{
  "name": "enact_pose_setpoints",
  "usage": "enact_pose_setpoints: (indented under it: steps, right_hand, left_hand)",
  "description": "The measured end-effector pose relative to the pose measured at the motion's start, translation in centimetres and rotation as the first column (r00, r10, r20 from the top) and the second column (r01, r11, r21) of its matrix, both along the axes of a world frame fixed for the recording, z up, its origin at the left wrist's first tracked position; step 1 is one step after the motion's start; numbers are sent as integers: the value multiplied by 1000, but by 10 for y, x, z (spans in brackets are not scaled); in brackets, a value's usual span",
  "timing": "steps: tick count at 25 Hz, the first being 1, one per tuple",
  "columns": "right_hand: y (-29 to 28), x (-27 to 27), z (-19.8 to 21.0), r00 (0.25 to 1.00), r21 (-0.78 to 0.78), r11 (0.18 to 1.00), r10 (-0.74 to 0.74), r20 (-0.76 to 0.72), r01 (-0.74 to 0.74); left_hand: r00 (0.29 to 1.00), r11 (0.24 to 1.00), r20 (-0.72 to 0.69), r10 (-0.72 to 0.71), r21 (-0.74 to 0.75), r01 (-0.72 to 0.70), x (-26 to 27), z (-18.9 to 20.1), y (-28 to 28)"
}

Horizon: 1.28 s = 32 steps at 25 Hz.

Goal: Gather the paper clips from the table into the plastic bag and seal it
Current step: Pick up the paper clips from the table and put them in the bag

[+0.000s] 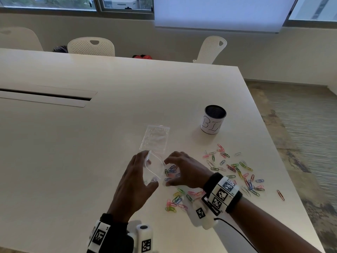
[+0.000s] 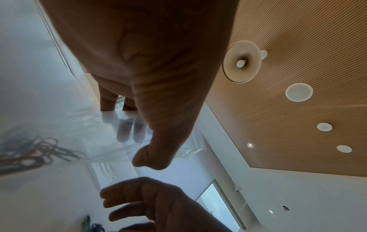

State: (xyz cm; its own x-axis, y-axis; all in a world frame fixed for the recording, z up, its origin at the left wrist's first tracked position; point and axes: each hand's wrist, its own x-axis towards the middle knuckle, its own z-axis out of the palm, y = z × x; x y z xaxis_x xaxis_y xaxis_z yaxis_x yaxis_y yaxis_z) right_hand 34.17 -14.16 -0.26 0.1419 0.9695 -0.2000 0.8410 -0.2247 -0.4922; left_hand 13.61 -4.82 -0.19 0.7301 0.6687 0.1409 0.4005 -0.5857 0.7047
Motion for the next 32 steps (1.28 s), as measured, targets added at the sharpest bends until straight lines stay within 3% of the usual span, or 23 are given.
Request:
enact_pose_setpoints:
  steps: [5, 17, 22, 28, 32]
  right_hand:
    - [5, -5, -9, 991, 19, 993, 115, 63, -116]
    - [-29, 24, -2, 967, -52, 982, 188, 170, -181]
    - [-41, 20, -11, 963, 65, 978, 182, 199, -198]
    - [-46, 20, -9, 963, 51, 992, 101, 252, -117]
    - [-46, 28, -4, 991, 60, 998, -8, 131, 0]
  left_hand:
    - [1000, 1000, 2, 8, -3, -8, 0, 0, -2]
    - [999, 1000, -43, -20, -3, 19, 10, -1, -7]
    - [998, 999, -52, -35, -9, 35, 16, -4, -7]
    - [997, 999, -54, -49, -14, 48, 18, -4, -7]
    - [997, 998, -47, -63, -22, 62, 19, -3, -9]
